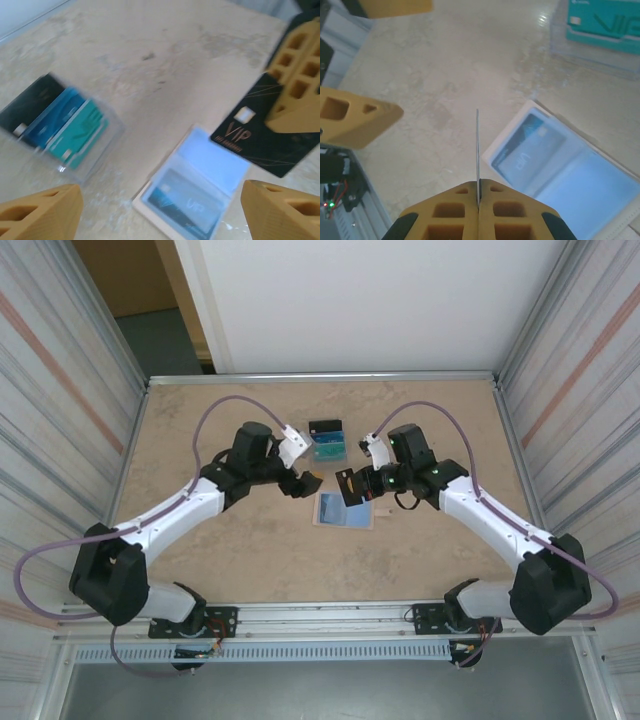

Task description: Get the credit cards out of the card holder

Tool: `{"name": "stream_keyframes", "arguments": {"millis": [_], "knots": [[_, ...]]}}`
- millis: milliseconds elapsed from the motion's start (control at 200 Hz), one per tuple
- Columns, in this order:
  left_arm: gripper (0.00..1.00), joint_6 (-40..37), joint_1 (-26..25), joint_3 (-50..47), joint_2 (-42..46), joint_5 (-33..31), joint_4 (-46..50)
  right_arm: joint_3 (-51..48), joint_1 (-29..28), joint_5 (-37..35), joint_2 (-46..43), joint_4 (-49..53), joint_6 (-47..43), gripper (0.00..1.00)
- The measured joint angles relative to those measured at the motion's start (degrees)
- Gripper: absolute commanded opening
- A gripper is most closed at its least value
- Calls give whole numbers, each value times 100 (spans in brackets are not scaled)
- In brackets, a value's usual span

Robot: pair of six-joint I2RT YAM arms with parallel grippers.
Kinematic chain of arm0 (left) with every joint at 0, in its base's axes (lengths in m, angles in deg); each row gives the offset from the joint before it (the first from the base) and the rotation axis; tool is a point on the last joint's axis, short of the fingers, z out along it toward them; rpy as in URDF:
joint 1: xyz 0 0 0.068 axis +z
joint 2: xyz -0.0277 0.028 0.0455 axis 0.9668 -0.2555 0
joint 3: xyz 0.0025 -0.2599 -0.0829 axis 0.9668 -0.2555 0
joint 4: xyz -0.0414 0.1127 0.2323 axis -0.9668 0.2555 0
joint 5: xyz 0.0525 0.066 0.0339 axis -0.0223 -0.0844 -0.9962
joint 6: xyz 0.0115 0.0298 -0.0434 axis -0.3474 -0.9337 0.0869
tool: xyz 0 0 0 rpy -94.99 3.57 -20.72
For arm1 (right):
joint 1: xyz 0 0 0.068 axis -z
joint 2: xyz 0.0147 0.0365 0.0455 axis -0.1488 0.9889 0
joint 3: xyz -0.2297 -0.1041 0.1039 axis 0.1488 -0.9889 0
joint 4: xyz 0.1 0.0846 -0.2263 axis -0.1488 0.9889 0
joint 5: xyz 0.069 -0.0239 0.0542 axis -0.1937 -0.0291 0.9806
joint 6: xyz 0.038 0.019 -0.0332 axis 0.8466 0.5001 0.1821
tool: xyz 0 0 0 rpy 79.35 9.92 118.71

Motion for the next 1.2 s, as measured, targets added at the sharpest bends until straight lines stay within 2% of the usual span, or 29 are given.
{"name": "stream_keyframes", "arguments": {"millis": [160, 246, 451, 747, 1022, 1203], "knots": [[78, -686, 0, 428, -118, 1016, 407, 151, 0, 380, -66, 229, -544, 4], [72, -960, -2, 590, -201, 1473, 638, 238, -28, 590, -66, 339, -774, 4], [61, -1528, -90, 973, -555, 2004, 1263, 389, -105, 1010, -66, 538, -1228, 5], [0, -2107, -411, 1314, -938, 2144, 2055, 529, -133, 1207, 2, 695, -1609, 7], [0, -2085, -415, 1327, -946, 2024, 2065, 476, -131, 1043, -72, 612, -1480, 42], [0, -1567, -367, 800, -651, 1554, 1386, -20, 66, 789, -590, 55, -859, 52]]}}
